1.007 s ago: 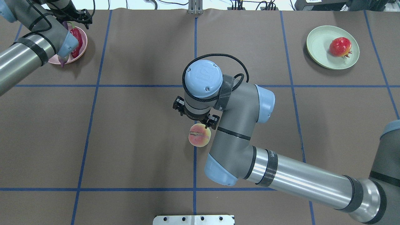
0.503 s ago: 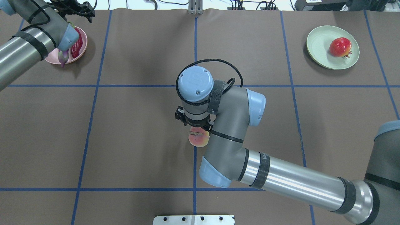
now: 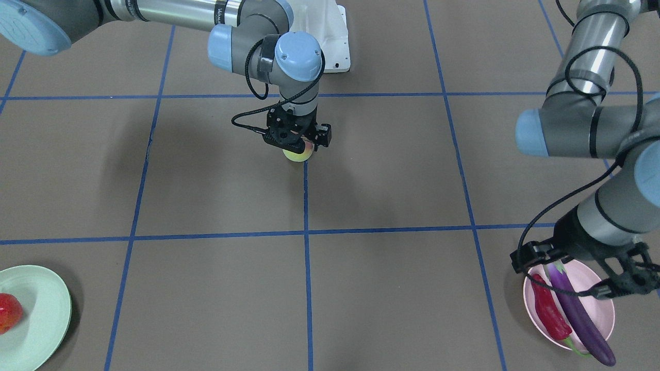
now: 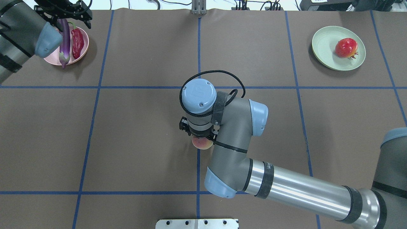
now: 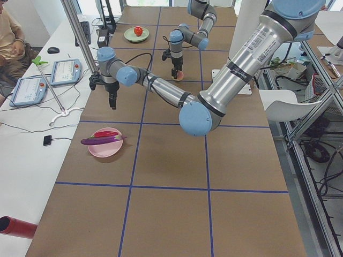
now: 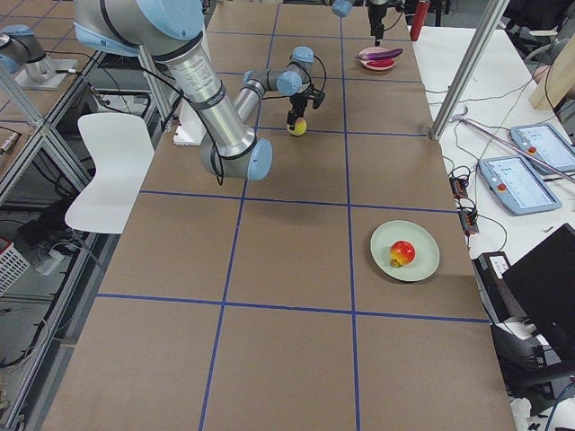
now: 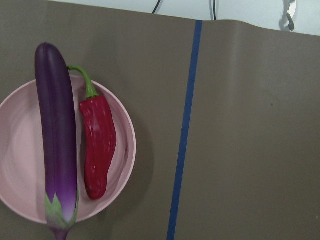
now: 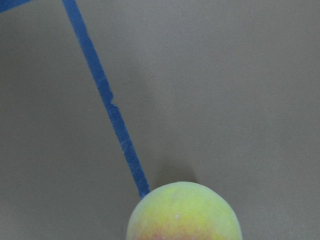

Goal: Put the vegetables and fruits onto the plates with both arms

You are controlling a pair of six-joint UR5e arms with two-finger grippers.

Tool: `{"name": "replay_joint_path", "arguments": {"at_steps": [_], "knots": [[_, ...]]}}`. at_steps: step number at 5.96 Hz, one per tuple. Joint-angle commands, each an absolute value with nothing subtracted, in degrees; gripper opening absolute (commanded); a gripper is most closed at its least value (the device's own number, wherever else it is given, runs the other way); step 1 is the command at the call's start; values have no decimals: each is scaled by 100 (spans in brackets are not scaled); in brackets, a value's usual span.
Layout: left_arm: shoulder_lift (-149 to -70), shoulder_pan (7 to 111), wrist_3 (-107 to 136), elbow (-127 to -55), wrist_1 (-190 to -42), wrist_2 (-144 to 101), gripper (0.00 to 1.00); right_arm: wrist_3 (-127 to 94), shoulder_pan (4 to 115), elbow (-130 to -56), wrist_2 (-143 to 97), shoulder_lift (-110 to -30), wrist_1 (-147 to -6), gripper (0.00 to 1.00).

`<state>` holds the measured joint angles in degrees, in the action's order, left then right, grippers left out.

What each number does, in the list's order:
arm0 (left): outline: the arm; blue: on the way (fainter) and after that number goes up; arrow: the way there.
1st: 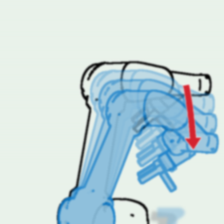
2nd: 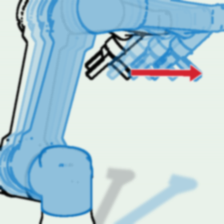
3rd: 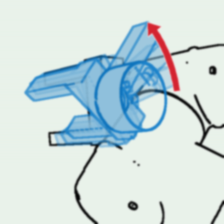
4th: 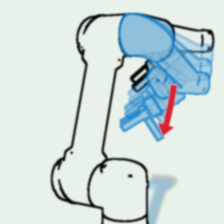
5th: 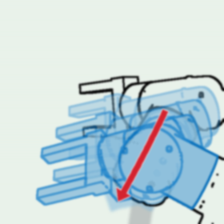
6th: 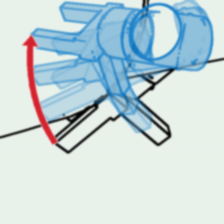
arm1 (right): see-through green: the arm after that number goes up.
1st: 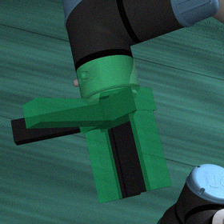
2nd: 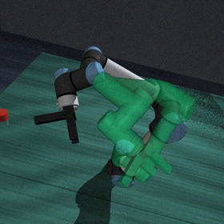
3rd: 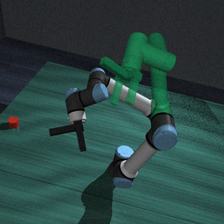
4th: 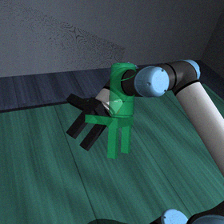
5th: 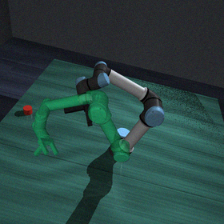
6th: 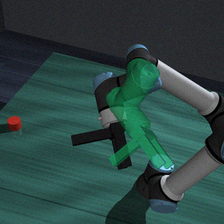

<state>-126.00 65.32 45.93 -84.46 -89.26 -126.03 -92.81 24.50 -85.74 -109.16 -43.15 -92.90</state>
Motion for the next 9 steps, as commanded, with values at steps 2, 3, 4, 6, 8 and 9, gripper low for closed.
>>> {"name": "replay_joint_path", "arguments": {"at_steps": [2,3,4,6,8,9], "knots": [[-11569,6522,4579,-10684,-7541,-12639,100,-9317,2721,-8516,-11256,-4508,-8921,0],[-11392,6530,4536,-10757,-7558,-12647,100,-9195,3490,-8734,-11964,-4639,-8930,0],[-10956,6513,4492,-11193,-7611,-12647,100,-8480,4177,-8771,-12258,-4780,-8930,0],[-10741,6504,4500,-11539,-7603,-12647,100,-6225,5521,-8039,-12252,-5000,-8913,0],[-10731,6486,4509,-11522,-7603,-12630,100,-5056,6386,-6563,-12269,-5001,-8302,0],[-10723,6486,4500,-11470,-7594,-12612,100,-4758,6659,-6026,-12383,-5071,-8036,0]]}}
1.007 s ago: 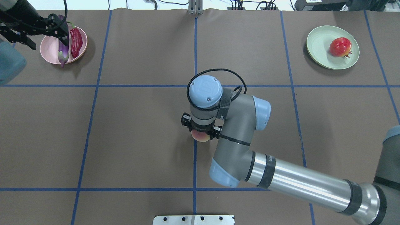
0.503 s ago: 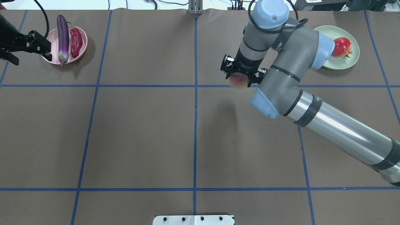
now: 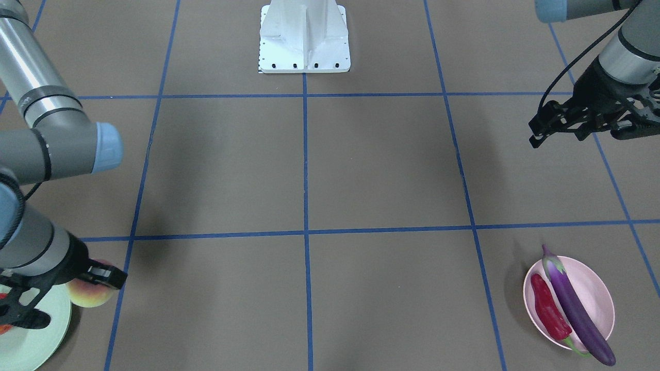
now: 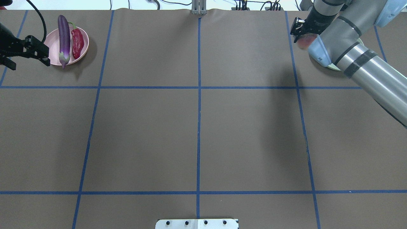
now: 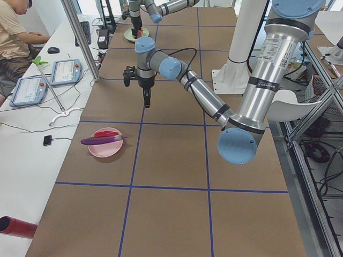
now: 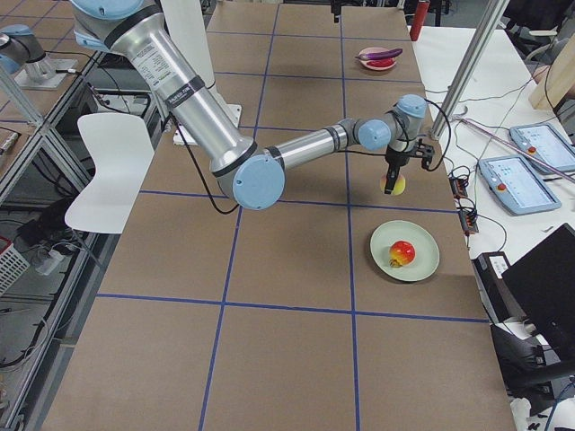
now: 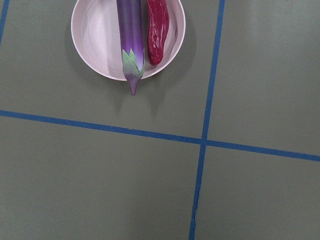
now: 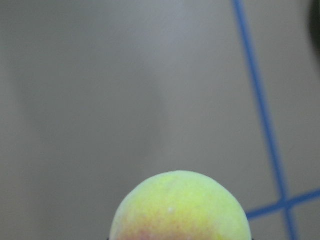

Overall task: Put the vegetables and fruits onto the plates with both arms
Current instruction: 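Carry the peach with the right gripper onto the green plate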

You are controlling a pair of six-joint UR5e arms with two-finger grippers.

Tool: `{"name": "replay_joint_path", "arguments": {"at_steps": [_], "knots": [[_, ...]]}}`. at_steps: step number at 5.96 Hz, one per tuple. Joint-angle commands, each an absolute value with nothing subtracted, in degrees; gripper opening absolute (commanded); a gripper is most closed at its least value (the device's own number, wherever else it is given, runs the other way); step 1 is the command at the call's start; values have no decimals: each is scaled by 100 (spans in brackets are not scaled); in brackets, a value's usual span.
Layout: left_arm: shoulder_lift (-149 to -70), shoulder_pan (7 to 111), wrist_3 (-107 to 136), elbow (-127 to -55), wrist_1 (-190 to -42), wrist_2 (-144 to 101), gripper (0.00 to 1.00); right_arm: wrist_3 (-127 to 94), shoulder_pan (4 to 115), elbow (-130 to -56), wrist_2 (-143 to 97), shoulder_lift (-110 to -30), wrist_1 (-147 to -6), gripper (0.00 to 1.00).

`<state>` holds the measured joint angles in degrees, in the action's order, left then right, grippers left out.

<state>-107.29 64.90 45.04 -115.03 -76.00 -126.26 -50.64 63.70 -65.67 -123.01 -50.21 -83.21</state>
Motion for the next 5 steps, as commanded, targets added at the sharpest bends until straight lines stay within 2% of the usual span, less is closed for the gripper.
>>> {"name": "replay_joint_path", "arguments": {"at_steps": [1,2,3,4,5], "knots": [[-10740,6478,4509,-11478,-7594,-12638,100,-4746,6662,-5890,-12384,-5254,-7607,0],[-10732,6478,4535,-11479,-7594,-12639,100,-4746,6575,-5758,-12392,-5334,-7524,0],[-10731,6469,4509,-11452,-7594,-12621,100,-4737,6418,-5618,-12349,-5344,-7428,62],[-10740,6469,4491,-11400,-7602,-12630,100,-4737,6433,-5390,-12349,-5613,-6600,100],[-10775,6469,4491,-11339,-7620,-12639,100,-4729,6547,-5483,-12375,-5607,-6540,100]]}}
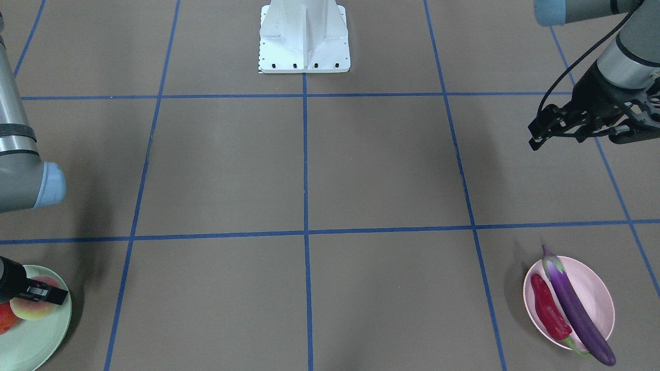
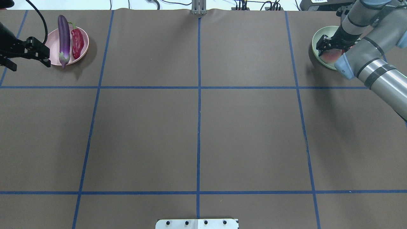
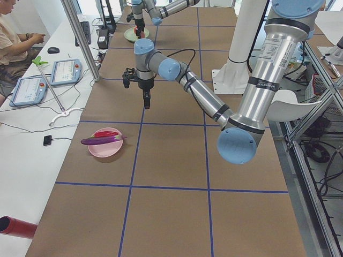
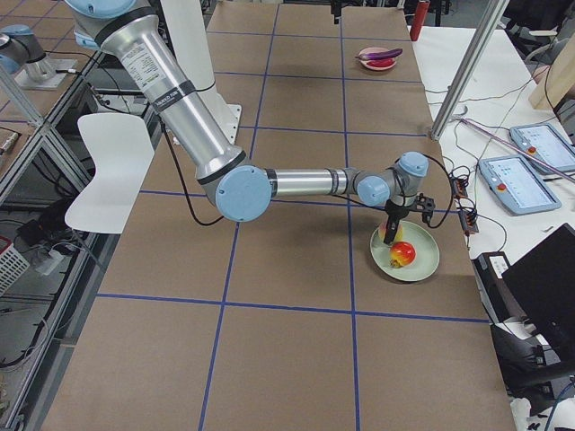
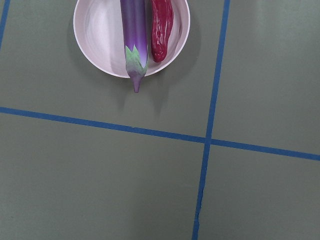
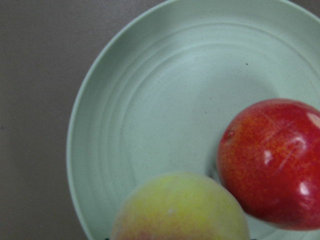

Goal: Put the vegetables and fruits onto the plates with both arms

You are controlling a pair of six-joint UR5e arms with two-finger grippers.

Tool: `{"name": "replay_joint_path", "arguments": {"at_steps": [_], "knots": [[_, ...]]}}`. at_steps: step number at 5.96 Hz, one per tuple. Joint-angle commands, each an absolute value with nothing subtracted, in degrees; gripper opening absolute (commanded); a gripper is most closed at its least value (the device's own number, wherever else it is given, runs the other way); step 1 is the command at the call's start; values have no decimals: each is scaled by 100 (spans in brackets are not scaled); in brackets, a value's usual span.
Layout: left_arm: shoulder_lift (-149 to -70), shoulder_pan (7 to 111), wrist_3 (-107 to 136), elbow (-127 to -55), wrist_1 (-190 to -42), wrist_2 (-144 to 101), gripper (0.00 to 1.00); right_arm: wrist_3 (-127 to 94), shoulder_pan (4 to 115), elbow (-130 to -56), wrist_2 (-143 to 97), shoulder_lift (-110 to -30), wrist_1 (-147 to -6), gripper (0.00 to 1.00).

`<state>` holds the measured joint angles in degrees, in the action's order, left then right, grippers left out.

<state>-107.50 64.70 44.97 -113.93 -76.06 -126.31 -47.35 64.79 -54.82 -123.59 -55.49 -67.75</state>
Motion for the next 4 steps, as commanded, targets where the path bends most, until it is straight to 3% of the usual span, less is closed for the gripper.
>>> {"name": "replay_joint_path", "arguments": {"at_steps": [1,2,4], "knots": [[-10732,6477,4474,-11373,-7629,-12639,100,-4668,6948,-5798,-12653,-5634,-6574,100],[-10705,6521,4091,-11460,-7577,-12647,100,-4658,7457,-6218,-13274,-5695,-6740,100],[-9858,6810,3030,-11976,-7629,-12647,100,-4623,8118,-8014,-13796,-6700,-7293,100]]}}
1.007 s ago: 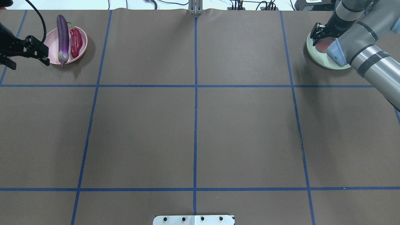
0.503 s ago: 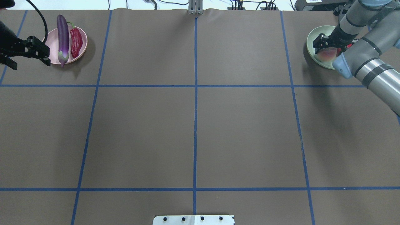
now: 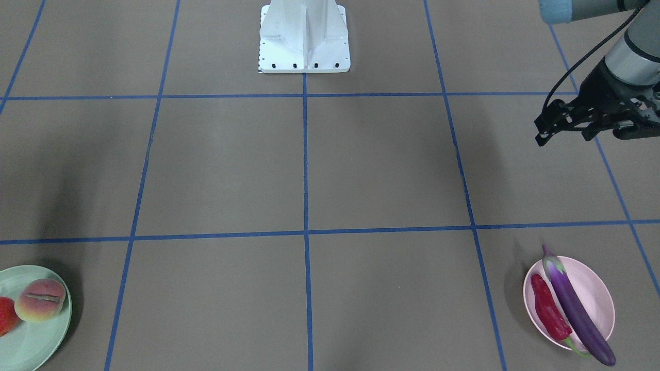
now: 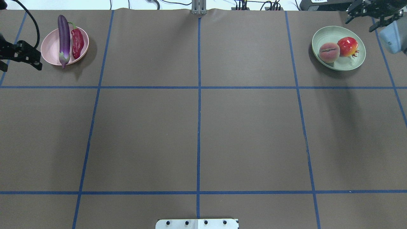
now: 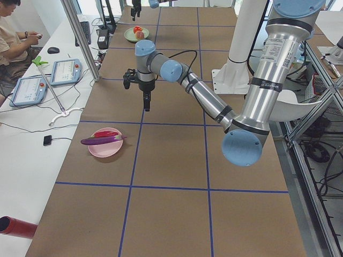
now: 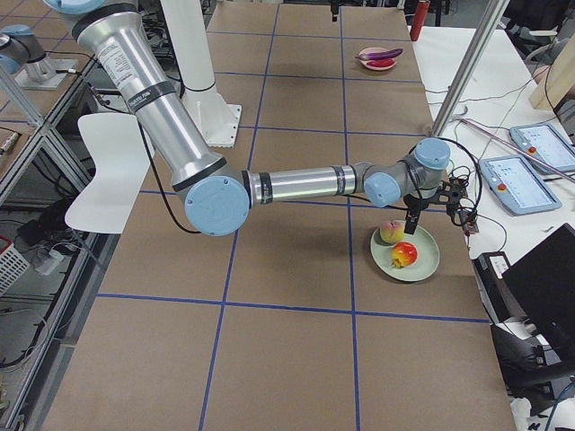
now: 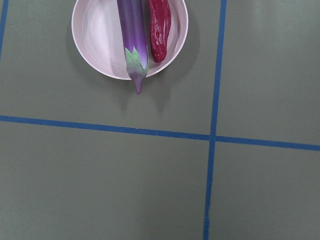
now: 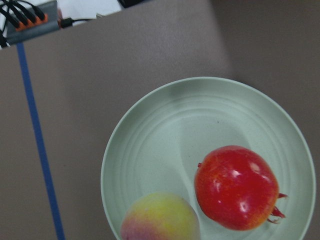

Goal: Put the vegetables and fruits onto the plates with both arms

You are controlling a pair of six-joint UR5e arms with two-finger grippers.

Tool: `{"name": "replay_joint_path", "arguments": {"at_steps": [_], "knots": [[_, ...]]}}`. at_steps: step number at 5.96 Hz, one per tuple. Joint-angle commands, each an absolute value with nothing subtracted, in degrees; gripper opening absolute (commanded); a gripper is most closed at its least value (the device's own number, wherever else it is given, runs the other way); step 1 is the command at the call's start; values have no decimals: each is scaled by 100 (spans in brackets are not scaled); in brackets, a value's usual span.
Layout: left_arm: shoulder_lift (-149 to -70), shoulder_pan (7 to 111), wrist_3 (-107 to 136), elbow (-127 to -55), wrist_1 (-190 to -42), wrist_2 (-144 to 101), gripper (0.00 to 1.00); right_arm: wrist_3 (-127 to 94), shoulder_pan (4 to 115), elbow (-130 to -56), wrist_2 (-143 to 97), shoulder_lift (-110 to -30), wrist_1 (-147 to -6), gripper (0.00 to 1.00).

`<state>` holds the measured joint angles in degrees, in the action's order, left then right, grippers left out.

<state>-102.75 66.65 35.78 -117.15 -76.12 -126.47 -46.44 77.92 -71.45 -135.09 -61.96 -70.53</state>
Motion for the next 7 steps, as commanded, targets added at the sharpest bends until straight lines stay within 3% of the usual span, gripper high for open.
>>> {"name": "replay_joint_path", "arguments": {"at_steps": [1,3,4,7], "knots": [[-9130,7090,2197,-12180,-7942,-12656,100,-4292,8312,-8825,-14016,-7463,-7330,100],[-8431,7984,921,-11466,-8821,-13579,100,-3091,8489,-10059,-13957,-8958,-7461,100],[-8420,8485,349,-10974,-8876,-14066,100,-2467,8621,-10124,-13931,-9243,-7540,100],[-8481,8710,34,-10488,-8824,-13851,100,-1257,8772,-10160,-13809,-9545,-7937,100]]}}
